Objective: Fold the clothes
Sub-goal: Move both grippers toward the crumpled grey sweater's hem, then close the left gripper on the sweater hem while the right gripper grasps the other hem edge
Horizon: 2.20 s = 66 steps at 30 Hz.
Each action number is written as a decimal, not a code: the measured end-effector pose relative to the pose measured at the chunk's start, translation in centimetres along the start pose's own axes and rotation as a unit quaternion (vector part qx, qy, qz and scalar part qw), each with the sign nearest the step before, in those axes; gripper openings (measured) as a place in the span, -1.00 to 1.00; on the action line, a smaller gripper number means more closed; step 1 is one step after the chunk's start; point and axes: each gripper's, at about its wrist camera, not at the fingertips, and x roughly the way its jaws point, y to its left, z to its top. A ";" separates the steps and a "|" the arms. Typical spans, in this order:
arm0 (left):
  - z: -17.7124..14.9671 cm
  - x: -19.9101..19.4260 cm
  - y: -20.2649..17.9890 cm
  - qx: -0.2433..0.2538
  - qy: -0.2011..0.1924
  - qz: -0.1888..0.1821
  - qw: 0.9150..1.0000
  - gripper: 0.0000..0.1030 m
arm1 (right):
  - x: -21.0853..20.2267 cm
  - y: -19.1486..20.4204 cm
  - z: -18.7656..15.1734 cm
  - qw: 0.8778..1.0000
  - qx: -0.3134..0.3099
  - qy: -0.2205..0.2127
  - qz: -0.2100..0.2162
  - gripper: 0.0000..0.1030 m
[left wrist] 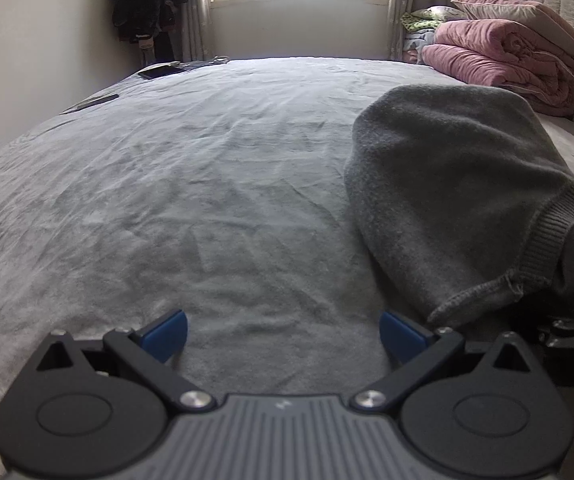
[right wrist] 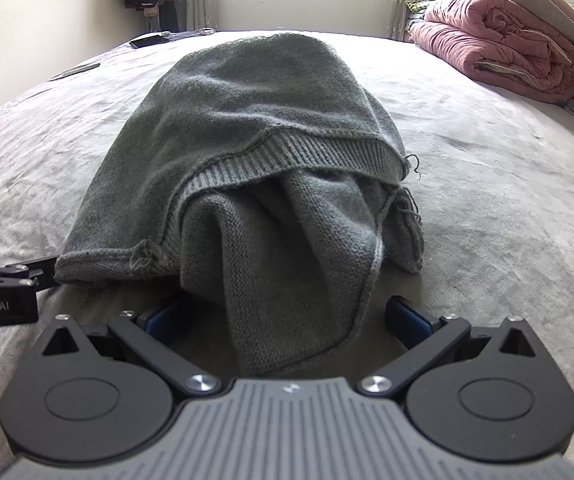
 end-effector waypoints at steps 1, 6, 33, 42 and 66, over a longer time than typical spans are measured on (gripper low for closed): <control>0.0 -0.1 -0.3 0.007 -0.002 -0.004 1.000 0.99 | 0.0 0.0 0.1 1.000 -0.003 0.002 0.001 1.00; -0.1 -0.6 -1.4 0.037 -0.013 -0.020 0.999 0.99 | -0.3 -0.3 0.2 1.000 -0.013 0.008 0.011 1.00; 0.2 -1.3 -3.9 0.102 -0.048 -0.055 0.992 0.99 | -2.0 -1.7 2.4 1.000 -0.021 0.006 0.011 0.74; 1.0 -0.8 -4.1 0.085 -0.040 -0.069 0.993 0.99 | -1.9 -2.5 2.5 1.000 -0.004 0.009 0.012 0.66; 0.1 -1.5 -7.5 0.218 -0.084 -0.092 0.968 0.99 | -2.7 -6.0 3.3 0.997 0.059 0.012 0.047 -0.61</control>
